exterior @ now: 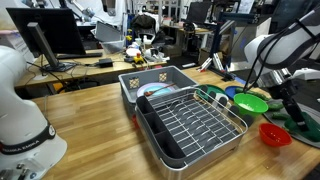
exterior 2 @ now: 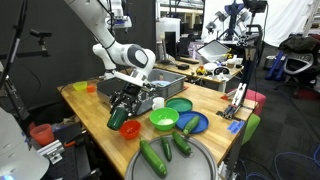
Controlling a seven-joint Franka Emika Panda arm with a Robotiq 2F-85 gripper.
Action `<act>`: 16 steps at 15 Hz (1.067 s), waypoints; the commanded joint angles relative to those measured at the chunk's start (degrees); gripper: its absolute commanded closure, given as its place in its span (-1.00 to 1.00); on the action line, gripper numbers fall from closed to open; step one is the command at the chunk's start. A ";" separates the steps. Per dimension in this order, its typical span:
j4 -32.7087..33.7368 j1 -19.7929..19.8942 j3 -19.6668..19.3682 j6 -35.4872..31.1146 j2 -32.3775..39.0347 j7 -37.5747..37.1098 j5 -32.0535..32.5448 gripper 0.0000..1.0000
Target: Pour the contents in the dark green cup into the orange bowl
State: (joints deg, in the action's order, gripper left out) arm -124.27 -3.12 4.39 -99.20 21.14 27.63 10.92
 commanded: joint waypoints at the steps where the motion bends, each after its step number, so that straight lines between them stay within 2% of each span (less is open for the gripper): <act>1: 4.11 0.09 0.60 4.58 3.61 -0.48 1.90 -0.07; 16: 12.80 -0.45 1.38 14.93 11.27 -1.02 5.14 -0.07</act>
State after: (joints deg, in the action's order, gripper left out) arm -113.85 -3.62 5.25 -87.26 30.63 27.63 14.51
